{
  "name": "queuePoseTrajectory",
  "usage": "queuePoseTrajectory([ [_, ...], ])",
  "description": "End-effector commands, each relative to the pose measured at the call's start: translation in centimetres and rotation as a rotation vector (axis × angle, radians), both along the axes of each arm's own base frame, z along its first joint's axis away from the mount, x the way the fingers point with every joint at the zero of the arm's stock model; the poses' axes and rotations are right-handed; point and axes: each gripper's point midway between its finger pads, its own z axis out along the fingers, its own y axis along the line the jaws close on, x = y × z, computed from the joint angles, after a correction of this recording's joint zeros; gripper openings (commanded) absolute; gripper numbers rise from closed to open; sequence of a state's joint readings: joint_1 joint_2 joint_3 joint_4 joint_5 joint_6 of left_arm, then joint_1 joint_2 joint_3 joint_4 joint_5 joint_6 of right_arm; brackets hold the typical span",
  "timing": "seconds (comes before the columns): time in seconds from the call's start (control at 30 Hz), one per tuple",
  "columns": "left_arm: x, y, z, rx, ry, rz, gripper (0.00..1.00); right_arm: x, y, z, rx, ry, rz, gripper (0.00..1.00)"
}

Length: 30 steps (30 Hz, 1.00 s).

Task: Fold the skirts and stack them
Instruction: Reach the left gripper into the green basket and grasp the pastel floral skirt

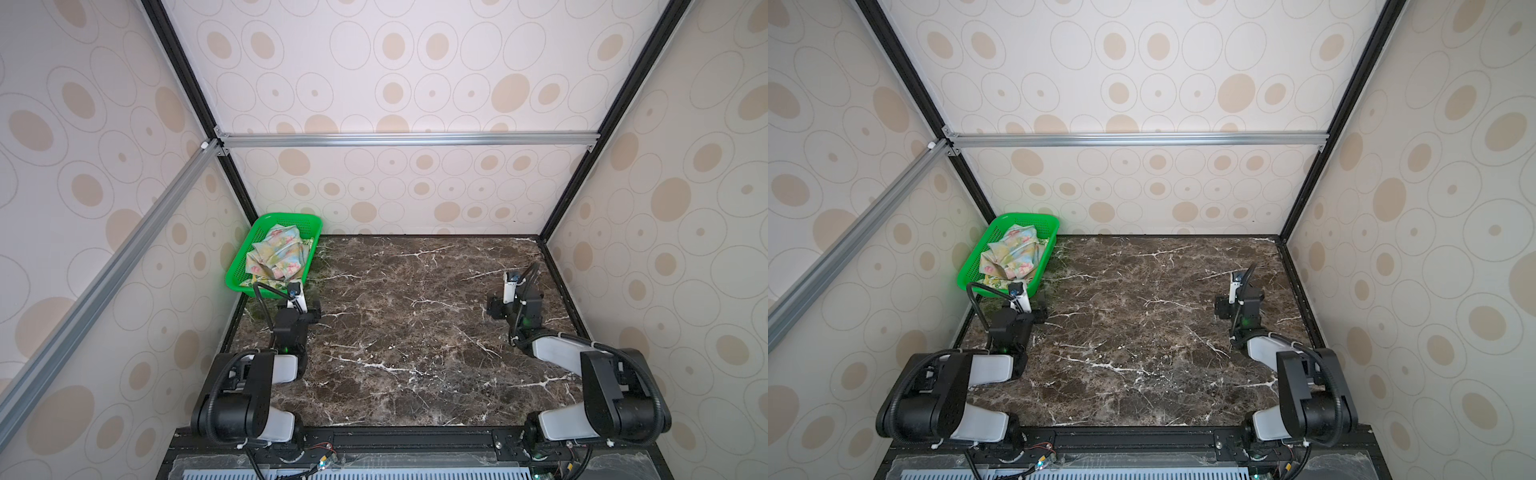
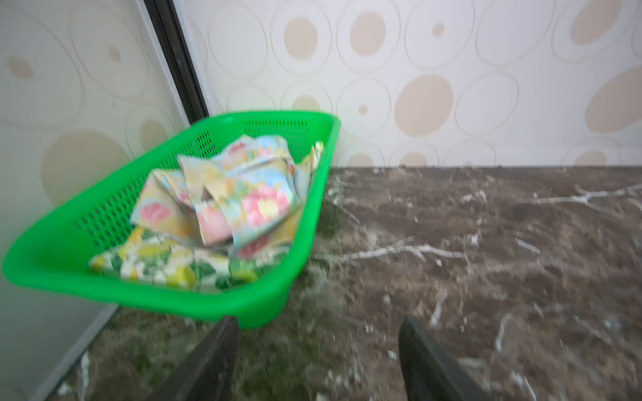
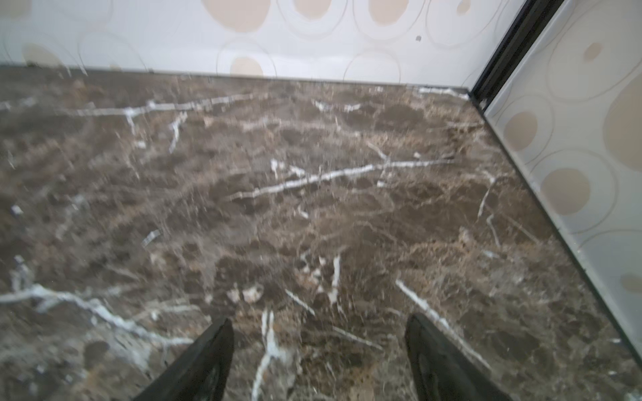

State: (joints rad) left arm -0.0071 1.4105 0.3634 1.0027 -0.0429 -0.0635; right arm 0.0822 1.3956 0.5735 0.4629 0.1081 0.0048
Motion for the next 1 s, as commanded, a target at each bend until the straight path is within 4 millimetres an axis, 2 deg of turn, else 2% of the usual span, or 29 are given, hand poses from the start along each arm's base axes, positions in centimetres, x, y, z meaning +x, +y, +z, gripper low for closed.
queuePoseTrajectory([
  [0.0, 1.9, 0.6, 2.3, -0.11, 0.052, 0.056, 0.67, -0.9, 0.8, 1.0, 0.025, 0.074, -0.034, 0.78],
  [0.13, 3.4, 1.6, 4.8, -0.2, 0.093, 0.14, 0.67, -0.6, 3.2, 2.3, 0.054, 0.111, 0.0, 0.78],
  [0.27, 6.0, 3.7, 5.8, -0.12, 0.256, 0.267, 0.68, 0.1, 5.9, 2.3, 0.151, 0.185, 0.062, 0.76],
  [0.4, 8.8, 5.1, 3.7, -0.071, 0.407, 0.308, 0.72, 0.9, 7.7, 1.7, 0.183, 0.22, 0.085, 0.75],
  [0.53, 10.7, 6.7, -0.1, -0.112, 0.544, 0.344, 0.73, 1.7, 9.0, 0.9, 0.241, 0.234, 0.103, 0.75],
  [0.67, 11.2, 7.5, -2.2, -0.171, 0.578, 0.35, 0.73, 2.2, 9.7, -0.1, 0.254, 0.272, 0.121, 0.74],
  [0.87, 11.1, 8.3, -3.8, -0.194, 0.567, 0.387, 0.72, 2.6, 10.5, -0.7, 0.261, 0.301, 0.157, 0.73],
  [0.97, 11.5, 8.1, -4.3, -0.203, 0.561, 0.369, 0.71, 2.7, 10.9, -0.7, 0.274, 0.299, 0.175, 0.73],
])
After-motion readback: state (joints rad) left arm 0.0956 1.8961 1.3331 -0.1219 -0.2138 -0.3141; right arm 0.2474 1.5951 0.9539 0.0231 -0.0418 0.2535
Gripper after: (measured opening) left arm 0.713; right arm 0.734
